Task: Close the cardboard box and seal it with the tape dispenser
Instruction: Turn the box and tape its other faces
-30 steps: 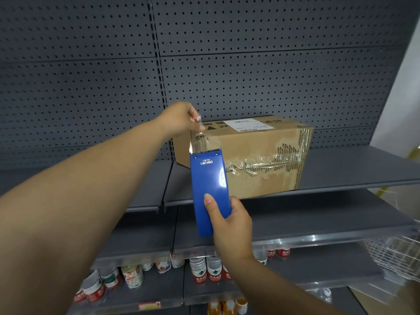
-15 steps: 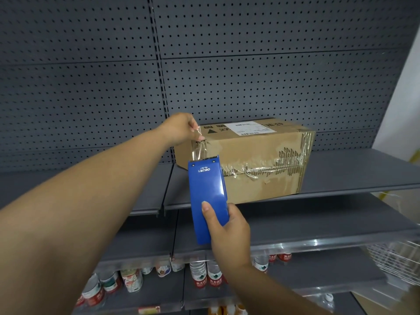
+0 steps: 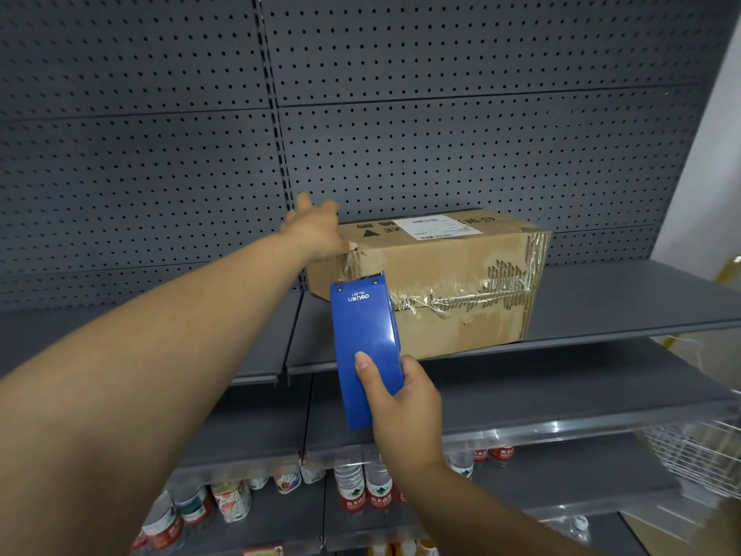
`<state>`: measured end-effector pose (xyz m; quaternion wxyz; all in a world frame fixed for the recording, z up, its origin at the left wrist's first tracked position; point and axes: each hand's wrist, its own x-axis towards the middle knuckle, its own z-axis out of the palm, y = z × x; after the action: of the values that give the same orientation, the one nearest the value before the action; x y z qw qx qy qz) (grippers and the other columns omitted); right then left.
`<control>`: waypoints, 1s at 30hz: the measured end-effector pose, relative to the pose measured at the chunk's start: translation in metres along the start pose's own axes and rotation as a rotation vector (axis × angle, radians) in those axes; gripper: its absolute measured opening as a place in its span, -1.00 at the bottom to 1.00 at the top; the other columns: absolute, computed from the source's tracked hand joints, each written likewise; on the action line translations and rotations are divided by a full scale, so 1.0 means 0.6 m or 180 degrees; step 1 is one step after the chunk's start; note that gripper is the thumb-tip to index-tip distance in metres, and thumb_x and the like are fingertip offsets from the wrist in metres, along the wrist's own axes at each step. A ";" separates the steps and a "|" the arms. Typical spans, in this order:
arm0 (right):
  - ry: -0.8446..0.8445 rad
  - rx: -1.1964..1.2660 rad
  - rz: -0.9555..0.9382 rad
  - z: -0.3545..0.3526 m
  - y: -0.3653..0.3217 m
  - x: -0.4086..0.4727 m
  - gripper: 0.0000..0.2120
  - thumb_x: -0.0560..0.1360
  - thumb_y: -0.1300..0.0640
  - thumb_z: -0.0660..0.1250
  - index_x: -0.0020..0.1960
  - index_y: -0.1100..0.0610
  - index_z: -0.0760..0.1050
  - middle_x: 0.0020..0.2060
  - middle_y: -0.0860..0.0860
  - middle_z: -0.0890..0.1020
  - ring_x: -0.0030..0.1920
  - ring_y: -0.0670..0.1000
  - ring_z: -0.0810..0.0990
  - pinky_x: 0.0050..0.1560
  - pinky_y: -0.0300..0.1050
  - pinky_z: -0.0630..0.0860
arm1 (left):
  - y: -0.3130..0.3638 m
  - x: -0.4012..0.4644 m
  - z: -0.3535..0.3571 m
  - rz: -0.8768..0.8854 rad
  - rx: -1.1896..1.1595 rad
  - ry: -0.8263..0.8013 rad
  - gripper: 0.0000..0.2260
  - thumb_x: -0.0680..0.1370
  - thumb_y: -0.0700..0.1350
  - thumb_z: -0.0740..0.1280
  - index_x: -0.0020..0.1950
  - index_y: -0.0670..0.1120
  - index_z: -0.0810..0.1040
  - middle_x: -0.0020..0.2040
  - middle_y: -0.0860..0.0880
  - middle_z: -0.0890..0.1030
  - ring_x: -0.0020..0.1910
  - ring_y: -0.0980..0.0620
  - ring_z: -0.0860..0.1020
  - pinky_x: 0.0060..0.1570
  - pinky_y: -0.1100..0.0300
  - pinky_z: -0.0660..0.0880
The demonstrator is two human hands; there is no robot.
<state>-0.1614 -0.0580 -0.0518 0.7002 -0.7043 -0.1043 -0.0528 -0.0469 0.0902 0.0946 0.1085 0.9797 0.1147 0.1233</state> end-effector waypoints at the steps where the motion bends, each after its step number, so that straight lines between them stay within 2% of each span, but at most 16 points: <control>1: 0.0003 0.0016 0.0013 0.000 0.000 0.000 -0.74 0.43 -0.12 0.35 -0.15 0.08 0.49 -0.27 -0.10 0.59 -0.29 -0.18 0.56 -0.37 -0.36 0.43 | -0.003 -0.002 -0.001 0.0048 0.0016 0.0112 -0.46 0.50 0.04 0.36 0.42 0.01 0.26 0.46 -0.13 0.07 0.40 -0.17 0.18 0.34 -0.01 0.26; 3: 0.0009 0.0012 0.0022 -0.001 -0.001 0.001 -0.74 0.43 -0.12 0.35 -0.15 0.09 0.49 -0.28 -0.11 0.58 -0.31 -0.19 0.56 -0.39 -0.37 0.42 | -0.005 -0.005 0.000 0.0452 0.0125 0.0317 -0.65 0.51 -0.01 0.36 0.27 0.00 0.44 0.37 -0.08 0.27 0.35 -0.10 0.27 0.30 0.03 0.26; 5: 0.0002 -0.0001 0.0005 -0.002 -0.002 0.003 -0.74 0.44 -0.11 0.34 -0.16 0.09 0.47 -0.29 -0.12 0.56 -0.34 -0.25 0.54 -0.41 -0.39 0.41 | -0.005 -0.012 0.005 0.0936 0.0254 0.0365 -0.84 0.56 -0.13 0.28 0.12 -0.08 0.56 0.20 -0.06 0.50 0.20 -0.04 0.45 0.14 0.13 0.37; 8: -0.0015 -0.0004 0.0018 -0.004 -0.001 0.005 -0.72 0.44 -0.12 0.34 -0.12 0.11 0.48 -0.28 -0.13 0.56 -0.33 -0.22 0.54 -0.41 -0.40 0.41 | -0.004 -0.026 0.010 0.1198 0.0362 0.0406 -0.80 0.60 -0.19 0.16 -0.01 -0.13 0.59 -0.01 -0.04 0.62 0.01 -0.03 0.54 -0.07 0.17 0.43; 10: -0.0016 -0.0047 0.0018 -0.003 -0.001 0.007 -0.72 0.44 -0.12 0.33 -0.12 0.10 0.49 -0.28 -0.13 0.56 -0.32 -0.21 0.54 -0.40 -0.40 0.41 | -0.007 -0.032 0.011 0.1243 0.0508 0.0405 -0.73 0.63 -0.08 0.11 -0.17 -0.11 0.52 -0.24 -0.02 0.55 -0.11 -0.05 0.51 -0.18 0.16 0.37; 11: -0.0011 -0.0059 0.0019 -0.003 -0.001 0.009 -0.73 0.44 -0.13 0.33 -0.14 0.08 0.49 -0.29 -0.13 0.56 -0.33 -0.23 0.54 -0.41 -0.40 0.41 | -0.009 -0.031 0.012 0.1217 0.0545 0.0375 -0.70 0.63 -0.02 0.10 -0.16 -0.12 0.50 -0.28 -0.02 0.52 -0.15 -0.04 0.49 -0.21 0.16 0.35; 14: 0.0012 -0.0076 0.0018 0.002 -0.002 0.014 -0.76 0.44 -0.14 0.34 -0.18 0.04 0.47 -0.32 -0.13 0.56 -0.36 -0.30 0.52 -0.41 -0.40 0.39 | -0.012 -0.021 0.019 0.1129 0.0390 0.0228 -0.66 0.56 0.14 0.21 0.08 -0.10 0.56 -0.05 -0.04 0.62 -0.03 0.00 0.54 -0.05 0.11 0.48; 16: 0.0008 -0.0112 0.0011 0.004 -0.003 0.016 -0.75 0.44 -0.15 0.34 -0.21 0.02 0.45 -0.34 -0.13 0.55 -0.38 -0.29 0.51 -0.42 -0.39 0.37 | -0.014 -0.013 0.025 0.1067 0.0314 0.0169 -0.59 0.47 0.19 0.31 0.13 -0.10 0.53 0.04 -0.03 0.60 0.02 0.00 0.52 -0.02 0.14 0.47; 21: -0.0015 -0.0239 -0.0012 0.007 -0.014 0.027 -0.71 0.44 -0.17 0.33 -0.22 0.05 0.42 -0.36 -0.13 0.52 -0.44 -0.23 0.47 -0.46 -0.39 0.34 | -0.015 0.004 0.024 0.1107 -0.0017 0.0131 -0.62 0.42 0.08 0.42 0.08 -0.14 0.51 0.02 -0.06 0.58 -0.08 0.06 0.45 -0.14 0.25 0.32; 24: 0.0012 -0.0352 -0.0047 0.009 -0.023 0.039 -0.68 0.44 -0.18 0.32 -0.26 0.05 0.40 -0.39 -0.12 0.50 -0.44 -0.19 0.45 -0.47 -0.39 0.33 | -0.016 0.017 0.016 0.1044 -0.0275 0.0028 -0.68 0.42 0.03 0.44 0.03 -0.15 0.54 0.02 -0.05 0.58 -0.08 0.05 0.47 -0.18 0.24 0.35; 27: 0.0021 -0.0454 -0.0044 0.012 -0.030 0.052 -0.67 0.44 -0.21 0.31 -0.27 0.03 0.37 -0.37 -0.12 0.50 -0.41 -0.17 0.45 -0.47 -0.39 0.32 | -0.011 0.032 0.008 0.1001 -0.0225 -0.0089 -0.71 0.42 0.03 0.44 -0.01 -0.14 0.55 -0.01 -0.04 0.61 -0.04 0.03 0.53 -0.12 0.23 0.41; 30: 0.0021 -0.0541 -0.0010 0.013 -0.034 0.066 -0.65 0.44 -0.23 0.29 -0.27 0.03 0.36 -0.36 -0.10 0.50 -0.39 -0.16 0.46 -0.47 -0.36 0.28 | -0.008 0.048 0.000 0.0966 -0.0244 -0.0120 -0.72 0.43 0.04 0.43 -0.01 -0.13 0.56 -0.02 -0.02 0.63 -0.09 0.09 0.52 -0.19 0.33 0.38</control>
<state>-0.1278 -0.0475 -0.0231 0.6381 -0.7609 -0.0983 -0.0649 -0.0208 0.1019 0.0997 0.1281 0.9831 -0.0414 0.1242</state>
